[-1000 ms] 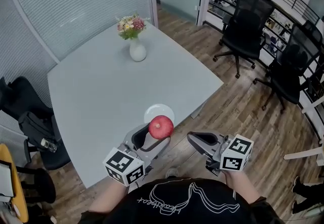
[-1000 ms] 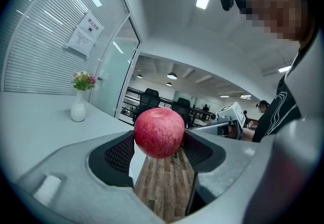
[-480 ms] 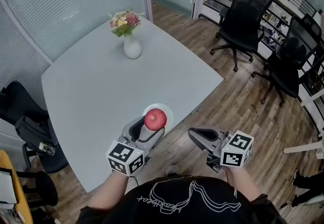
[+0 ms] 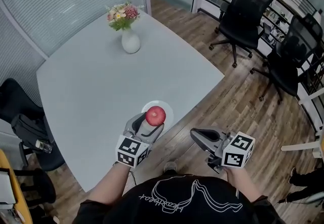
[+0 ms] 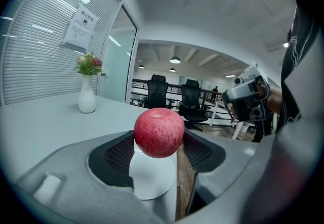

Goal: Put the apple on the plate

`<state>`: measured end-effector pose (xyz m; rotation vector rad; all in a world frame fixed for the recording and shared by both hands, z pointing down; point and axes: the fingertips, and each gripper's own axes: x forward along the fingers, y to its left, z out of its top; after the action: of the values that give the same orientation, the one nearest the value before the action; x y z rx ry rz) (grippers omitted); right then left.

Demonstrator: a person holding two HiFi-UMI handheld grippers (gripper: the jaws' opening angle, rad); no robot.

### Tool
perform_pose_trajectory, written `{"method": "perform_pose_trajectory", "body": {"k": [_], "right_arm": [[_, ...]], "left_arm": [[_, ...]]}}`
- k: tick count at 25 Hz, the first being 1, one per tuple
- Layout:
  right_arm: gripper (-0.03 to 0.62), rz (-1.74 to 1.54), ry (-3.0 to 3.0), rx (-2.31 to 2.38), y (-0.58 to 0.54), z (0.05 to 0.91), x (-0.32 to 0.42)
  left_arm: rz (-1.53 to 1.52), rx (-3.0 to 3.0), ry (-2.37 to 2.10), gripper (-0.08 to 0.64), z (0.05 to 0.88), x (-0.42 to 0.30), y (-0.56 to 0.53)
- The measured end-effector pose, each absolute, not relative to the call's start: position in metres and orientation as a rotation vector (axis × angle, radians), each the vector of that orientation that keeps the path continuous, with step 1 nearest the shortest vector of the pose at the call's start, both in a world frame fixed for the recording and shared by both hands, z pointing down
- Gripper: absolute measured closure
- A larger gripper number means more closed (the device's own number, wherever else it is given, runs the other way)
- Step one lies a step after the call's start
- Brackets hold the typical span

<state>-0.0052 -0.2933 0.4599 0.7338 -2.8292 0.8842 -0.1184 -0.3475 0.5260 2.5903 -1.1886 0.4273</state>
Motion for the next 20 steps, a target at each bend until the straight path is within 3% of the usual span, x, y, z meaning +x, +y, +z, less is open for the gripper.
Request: {"method": "perform_pose_trajectory", "body": {"k": [20], "right_arm": [[0.583,0.984,-2.747,0.807,-0.298,0.497,0.015]], "left_arm": [[0.681,2.514,-1.205,0.250,0.612,-0.118,-0.374]]}}
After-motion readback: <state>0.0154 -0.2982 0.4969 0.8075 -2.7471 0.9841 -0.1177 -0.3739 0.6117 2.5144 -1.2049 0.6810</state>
